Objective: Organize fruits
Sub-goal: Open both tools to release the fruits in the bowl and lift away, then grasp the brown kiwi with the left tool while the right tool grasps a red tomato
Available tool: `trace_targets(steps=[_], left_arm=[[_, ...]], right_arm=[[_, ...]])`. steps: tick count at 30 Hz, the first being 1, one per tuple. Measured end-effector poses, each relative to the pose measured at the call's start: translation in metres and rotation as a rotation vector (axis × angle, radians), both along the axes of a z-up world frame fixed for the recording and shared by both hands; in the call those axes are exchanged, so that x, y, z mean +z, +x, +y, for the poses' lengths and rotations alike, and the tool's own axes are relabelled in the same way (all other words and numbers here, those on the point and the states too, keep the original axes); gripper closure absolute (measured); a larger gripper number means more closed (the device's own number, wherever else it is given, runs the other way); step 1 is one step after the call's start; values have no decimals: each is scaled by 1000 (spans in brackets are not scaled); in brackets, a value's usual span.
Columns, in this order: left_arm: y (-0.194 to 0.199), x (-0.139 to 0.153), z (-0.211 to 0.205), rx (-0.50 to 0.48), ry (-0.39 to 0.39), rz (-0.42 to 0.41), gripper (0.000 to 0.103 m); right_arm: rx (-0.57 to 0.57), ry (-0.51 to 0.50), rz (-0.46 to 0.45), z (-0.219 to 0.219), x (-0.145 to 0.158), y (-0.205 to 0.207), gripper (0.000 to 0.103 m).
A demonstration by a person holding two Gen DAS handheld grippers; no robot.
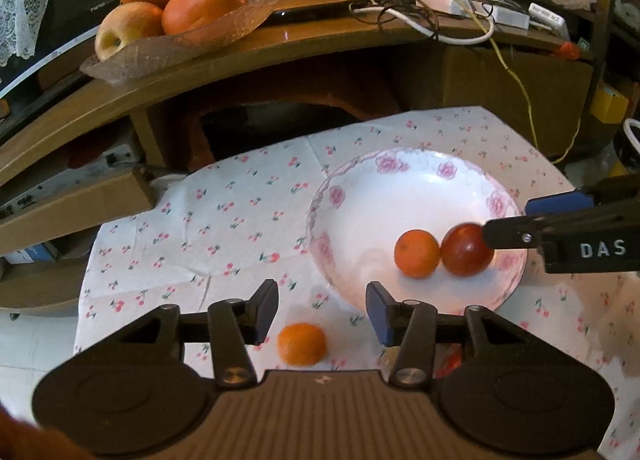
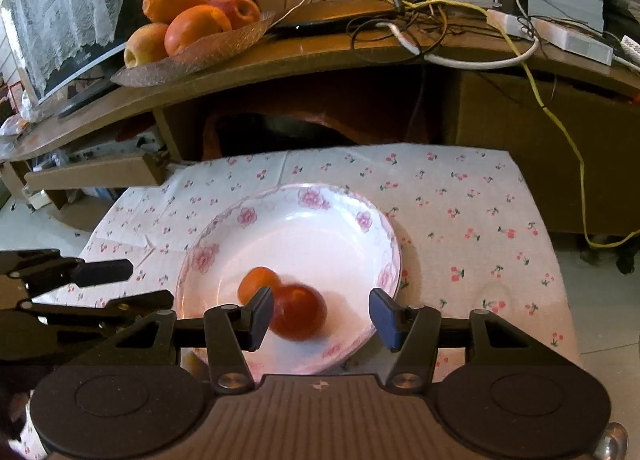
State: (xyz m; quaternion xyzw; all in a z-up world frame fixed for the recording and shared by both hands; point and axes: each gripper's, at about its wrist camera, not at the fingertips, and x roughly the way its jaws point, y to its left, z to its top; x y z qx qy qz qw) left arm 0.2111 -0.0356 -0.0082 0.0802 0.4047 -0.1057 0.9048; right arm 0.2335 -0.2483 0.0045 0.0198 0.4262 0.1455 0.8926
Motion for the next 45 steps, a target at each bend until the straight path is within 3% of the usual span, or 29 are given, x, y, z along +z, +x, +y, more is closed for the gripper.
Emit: trace_targets(steps=[20,34,45], left_arm=[[-38,-16,23,-123,40,51,49],[-53,-23,20,-228,14,88,49],[-57,-21,24,-259,-14,95,48]], right_arm=[[198,-27,115,24,-21,-36,48],[323,-21,159,38,-30,-47,49],[350,-1,170,46,-36,-41,61]])
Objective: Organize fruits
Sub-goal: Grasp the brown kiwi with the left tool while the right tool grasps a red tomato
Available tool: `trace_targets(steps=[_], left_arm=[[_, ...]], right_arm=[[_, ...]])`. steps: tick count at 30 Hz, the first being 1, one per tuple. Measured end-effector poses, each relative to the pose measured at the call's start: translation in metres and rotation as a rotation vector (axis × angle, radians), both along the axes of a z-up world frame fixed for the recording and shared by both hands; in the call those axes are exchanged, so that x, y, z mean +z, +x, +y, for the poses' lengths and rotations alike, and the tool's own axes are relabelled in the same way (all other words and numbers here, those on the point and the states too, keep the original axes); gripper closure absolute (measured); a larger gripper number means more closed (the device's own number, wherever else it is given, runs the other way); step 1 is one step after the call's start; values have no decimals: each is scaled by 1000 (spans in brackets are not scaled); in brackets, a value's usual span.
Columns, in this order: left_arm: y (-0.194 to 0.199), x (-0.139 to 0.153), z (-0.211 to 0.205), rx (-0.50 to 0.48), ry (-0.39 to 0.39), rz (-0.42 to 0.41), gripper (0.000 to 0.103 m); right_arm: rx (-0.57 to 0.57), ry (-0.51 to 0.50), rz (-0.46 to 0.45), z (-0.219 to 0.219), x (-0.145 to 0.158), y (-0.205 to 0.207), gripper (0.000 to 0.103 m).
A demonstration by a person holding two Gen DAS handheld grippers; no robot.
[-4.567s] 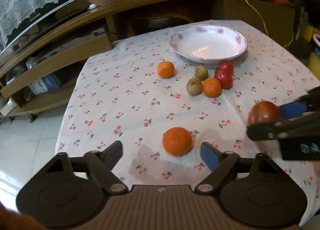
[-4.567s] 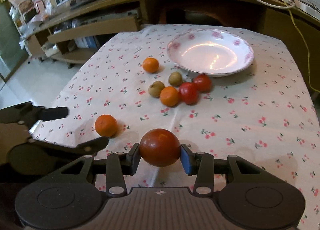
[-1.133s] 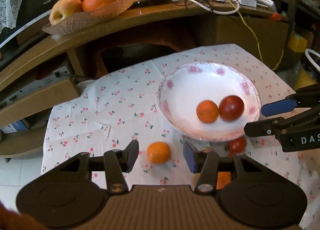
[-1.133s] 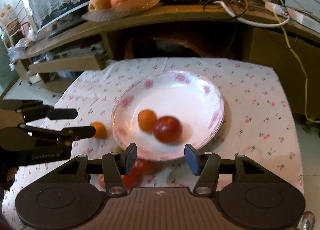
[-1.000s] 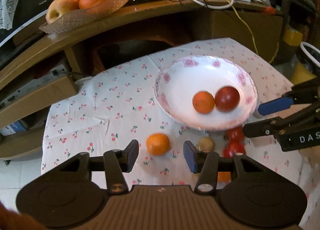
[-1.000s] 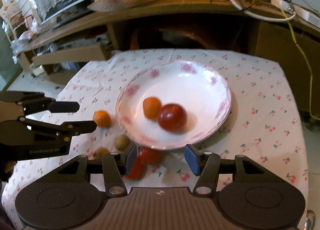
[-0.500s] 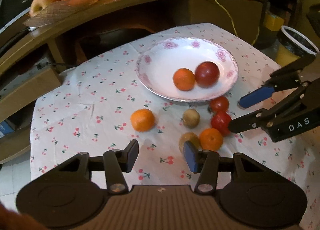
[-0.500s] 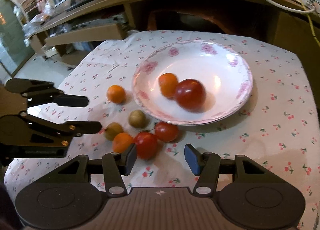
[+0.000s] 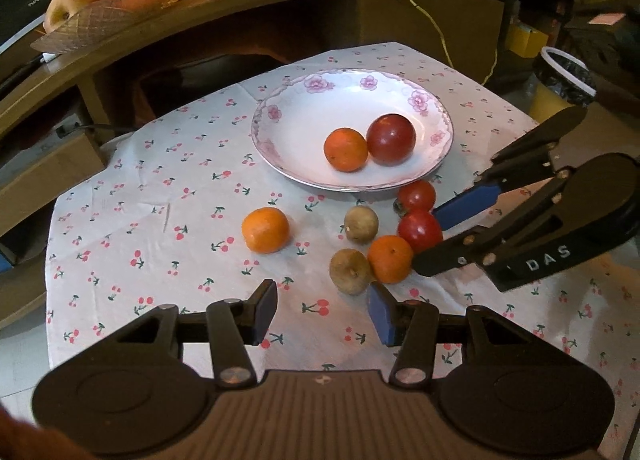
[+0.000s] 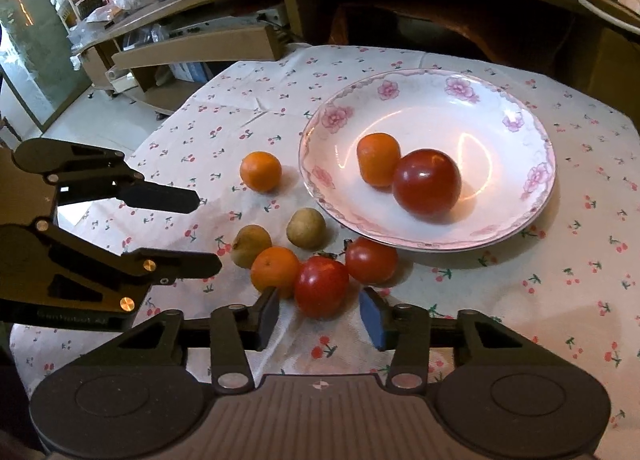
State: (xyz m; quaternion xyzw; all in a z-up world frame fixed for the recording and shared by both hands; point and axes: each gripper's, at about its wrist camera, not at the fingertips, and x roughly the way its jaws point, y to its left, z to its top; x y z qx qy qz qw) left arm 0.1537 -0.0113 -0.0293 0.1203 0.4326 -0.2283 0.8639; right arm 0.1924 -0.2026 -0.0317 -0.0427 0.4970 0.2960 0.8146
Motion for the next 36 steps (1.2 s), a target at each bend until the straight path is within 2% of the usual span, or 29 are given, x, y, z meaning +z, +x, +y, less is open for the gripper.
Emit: trace_targets(steps=[7,10,11,16,23,29,36], left_arm=[[0,-1,-1,-16,-9,9,48],[0,-1,-2,-19,-17,11,48],[0,-2,-2,-22,-18,13,48],[4,-11,-7,-27,-22,29,48],[7,-21,-19,-33,31,-31,48],[9,-21,-29,-75,35,-54,49],[4,-19,-30,-86,27,-25,66]], right_arm=[[3,26,7,0,-1,2,61],[15,12,8,1,0,0,74],[17,10,11,1,0,0,75],[28,11,33,-5,2,-6,75],[41,-27,21,-9,6,-13,75],[22,-30,18,-13,5,-14,70],[2,-11,12,-17,3,-12,67]])
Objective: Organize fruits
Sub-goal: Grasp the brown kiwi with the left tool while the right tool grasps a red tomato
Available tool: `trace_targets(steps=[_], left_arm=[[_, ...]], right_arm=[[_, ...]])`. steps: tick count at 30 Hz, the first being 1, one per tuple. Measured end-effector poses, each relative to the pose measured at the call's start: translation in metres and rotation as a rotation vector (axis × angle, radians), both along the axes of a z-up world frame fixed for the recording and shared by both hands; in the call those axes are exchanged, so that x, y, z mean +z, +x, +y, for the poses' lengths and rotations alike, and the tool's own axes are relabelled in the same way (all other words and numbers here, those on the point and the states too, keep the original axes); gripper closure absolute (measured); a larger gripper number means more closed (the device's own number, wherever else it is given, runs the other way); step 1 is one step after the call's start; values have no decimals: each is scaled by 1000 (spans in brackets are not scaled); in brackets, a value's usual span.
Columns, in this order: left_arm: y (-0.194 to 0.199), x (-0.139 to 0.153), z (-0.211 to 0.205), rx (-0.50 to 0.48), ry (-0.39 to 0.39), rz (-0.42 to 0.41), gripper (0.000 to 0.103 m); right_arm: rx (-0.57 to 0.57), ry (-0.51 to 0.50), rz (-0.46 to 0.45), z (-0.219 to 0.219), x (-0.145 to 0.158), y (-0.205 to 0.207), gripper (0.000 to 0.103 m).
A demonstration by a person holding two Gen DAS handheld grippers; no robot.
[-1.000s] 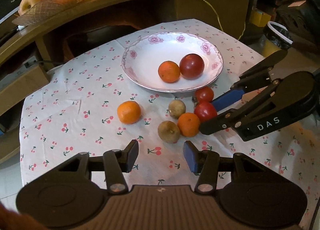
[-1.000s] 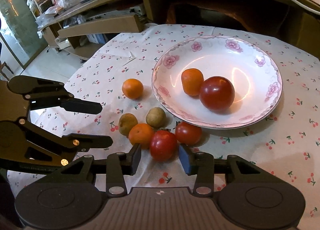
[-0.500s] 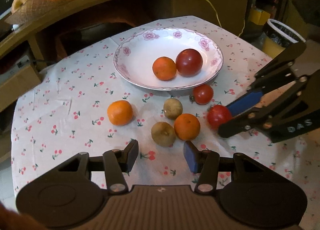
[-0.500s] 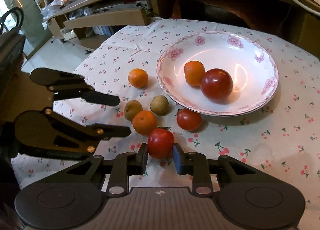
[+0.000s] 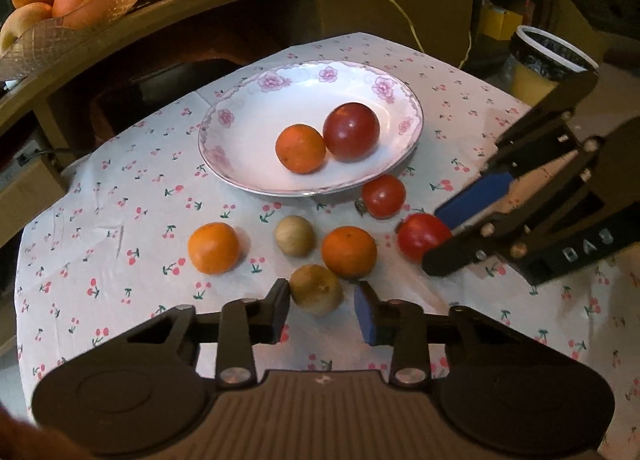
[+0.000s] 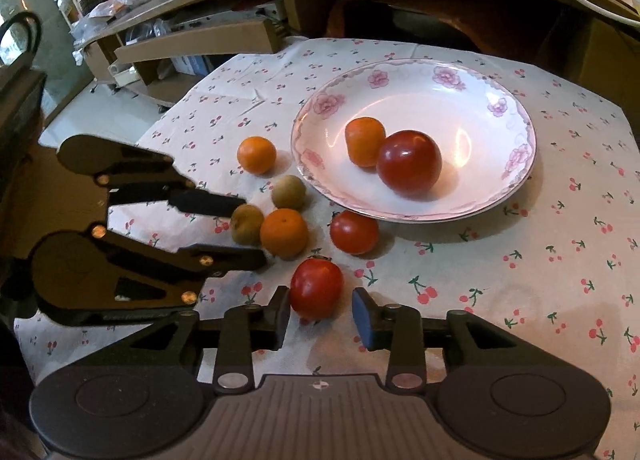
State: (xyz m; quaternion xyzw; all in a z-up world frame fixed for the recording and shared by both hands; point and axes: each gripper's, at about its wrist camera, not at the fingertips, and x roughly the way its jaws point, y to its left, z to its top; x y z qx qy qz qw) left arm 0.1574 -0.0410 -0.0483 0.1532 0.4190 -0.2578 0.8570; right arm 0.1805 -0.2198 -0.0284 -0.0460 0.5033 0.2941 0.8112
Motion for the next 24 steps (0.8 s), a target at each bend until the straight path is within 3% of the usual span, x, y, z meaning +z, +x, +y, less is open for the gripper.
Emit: trace_targets(steps=[5,14,15,17,18,24], left_arm=[[-4,1,3,0,3,11,68],[0,-2,5,23,-20,13,64],[1,-2,5,27,-23,13,64],[1,-2,5,32,-22,12,64],[1,-1,4,31,-18,13,65],[0,1,-1,26,14,19,68]], right_arm=[[5,-7,-9,4,-1,-1,59],[6,-21,-36,13,-2,-1,56],[9,-25,-41,14,-2,-2,57],[10,-38,-51,15,-1,-3,71],[11,-37,-46,16,-1,-3,73],[15,-46,-44,16,3,-5,74]])
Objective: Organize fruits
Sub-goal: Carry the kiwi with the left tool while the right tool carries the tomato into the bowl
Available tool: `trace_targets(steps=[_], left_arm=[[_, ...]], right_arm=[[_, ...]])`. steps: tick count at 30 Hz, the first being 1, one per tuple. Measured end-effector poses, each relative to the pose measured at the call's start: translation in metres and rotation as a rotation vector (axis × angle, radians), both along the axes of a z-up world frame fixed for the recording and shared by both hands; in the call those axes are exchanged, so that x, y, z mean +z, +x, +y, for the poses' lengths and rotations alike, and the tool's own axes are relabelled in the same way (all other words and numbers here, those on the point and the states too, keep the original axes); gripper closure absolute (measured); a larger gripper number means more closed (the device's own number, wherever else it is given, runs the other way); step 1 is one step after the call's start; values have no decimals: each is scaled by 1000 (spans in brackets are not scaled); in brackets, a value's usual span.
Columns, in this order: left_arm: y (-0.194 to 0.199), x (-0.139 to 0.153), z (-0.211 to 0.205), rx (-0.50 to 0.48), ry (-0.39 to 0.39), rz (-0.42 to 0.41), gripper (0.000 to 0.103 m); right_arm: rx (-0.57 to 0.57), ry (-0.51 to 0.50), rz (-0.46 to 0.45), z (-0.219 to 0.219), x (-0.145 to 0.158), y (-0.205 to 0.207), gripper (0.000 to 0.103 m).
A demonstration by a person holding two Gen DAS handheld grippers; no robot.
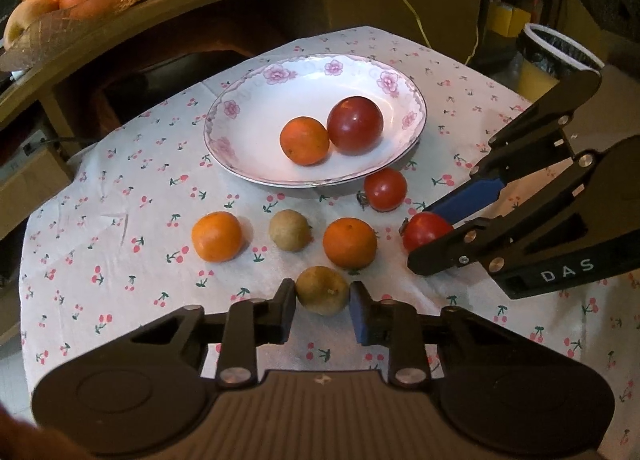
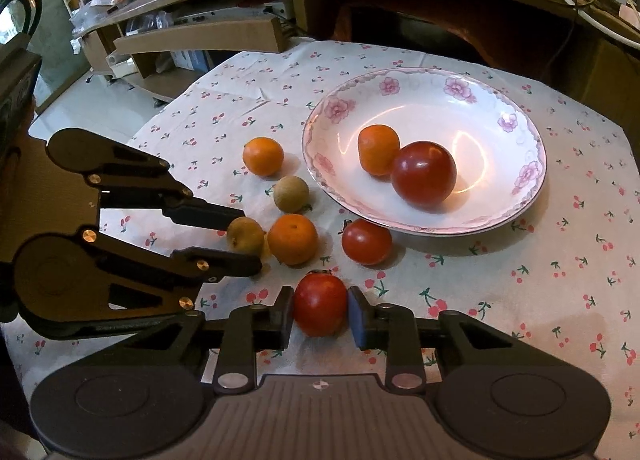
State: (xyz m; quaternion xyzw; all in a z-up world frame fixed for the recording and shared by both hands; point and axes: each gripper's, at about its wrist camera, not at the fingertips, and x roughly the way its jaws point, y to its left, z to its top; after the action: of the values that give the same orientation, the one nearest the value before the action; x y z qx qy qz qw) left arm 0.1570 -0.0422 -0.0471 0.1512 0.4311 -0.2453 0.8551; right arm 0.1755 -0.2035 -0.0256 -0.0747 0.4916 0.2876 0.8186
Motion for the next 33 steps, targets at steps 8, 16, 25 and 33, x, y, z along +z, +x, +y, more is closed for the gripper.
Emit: trace_targets(steps=[8,16,25,33], left_arm=[[7,18,-1,23,-58,-28,68],[31,33,-10,73,-82,-70,68],[53,32,-20,120,-78,-77,68],[57,24,-24,127,-62,-62,68]], right_arm=[[-44,36,-40,-10,17,4,74],[-117,38,-87,-18,24,19,74],[-168,20,-113,-21,22,37,74],[-162,12,-119,-21,20,40,74]])
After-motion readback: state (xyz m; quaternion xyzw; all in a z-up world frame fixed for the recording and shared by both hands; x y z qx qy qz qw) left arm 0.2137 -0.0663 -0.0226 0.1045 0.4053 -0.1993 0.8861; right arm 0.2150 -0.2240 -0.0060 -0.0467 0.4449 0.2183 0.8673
